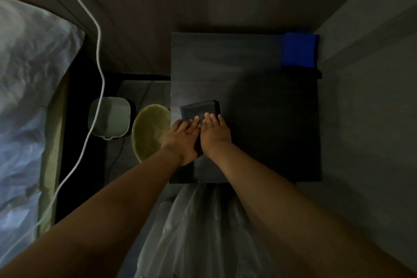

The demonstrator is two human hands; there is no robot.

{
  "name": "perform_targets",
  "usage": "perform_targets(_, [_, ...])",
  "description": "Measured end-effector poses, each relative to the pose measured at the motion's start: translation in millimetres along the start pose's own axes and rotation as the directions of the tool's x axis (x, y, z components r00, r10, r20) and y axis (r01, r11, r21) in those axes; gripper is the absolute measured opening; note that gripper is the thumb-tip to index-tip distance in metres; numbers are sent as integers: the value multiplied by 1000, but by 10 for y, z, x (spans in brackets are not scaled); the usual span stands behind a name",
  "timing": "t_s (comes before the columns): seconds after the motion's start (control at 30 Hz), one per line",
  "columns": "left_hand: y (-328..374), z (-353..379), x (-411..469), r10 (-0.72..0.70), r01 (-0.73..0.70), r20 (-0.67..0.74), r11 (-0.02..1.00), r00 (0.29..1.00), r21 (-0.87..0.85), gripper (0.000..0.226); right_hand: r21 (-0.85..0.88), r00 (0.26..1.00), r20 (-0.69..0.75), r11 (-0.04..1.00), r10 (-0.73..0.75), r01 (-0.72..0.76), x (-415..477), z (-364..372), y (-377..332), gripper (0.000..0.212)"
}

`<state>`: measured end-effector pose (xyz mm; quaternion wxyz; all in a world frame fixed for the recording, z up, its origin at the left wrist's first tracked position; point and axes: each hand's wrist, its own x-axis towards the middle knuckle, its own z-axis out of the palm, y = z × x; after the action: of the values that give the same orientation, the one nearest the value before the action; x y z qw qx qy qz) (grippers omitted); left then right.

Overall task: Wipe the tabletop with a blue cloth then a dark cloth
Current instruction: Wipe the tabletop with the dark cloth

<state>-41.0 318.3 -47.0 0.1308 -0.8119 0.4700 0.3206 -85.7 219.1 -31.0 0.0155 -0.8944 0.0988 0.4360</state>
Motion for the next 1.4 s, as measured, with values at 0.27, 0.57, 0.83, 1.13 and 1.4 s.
perform_targets(0.27, [364, -121, 151, 39, -39, -11, 999, 999, 10, 79, 66, 1000, 3, 998, 15, -15, -86, 204, 413, 64])
perform_targets(0.57, [778, -251, 338, 72, -72, 15, 997, 997, 20, 79, 69, 999, -6, 997, 43, -42, -216, 428, 837, 67])
perform_targets(0.83, [1103, -363, 494, 124, -125, 26, 991, 992, 44, 73, 58, 996, 15, 995, 86, -87, -291, 586, 1160, 63])
perform_targets(1.13, [1513, -412, 707, 134, -137, 46, 989, 990, 64, 74, 84, 991, 18, 988, 131, -132, -381, 764, 1536, 61])
perform_targets(1.4, [1853, -495, 897, 170, -175, 63, 981, 983, 86, 75, 95, 985, 39, 980, 169, -172, -464, 909, 1886, 64])
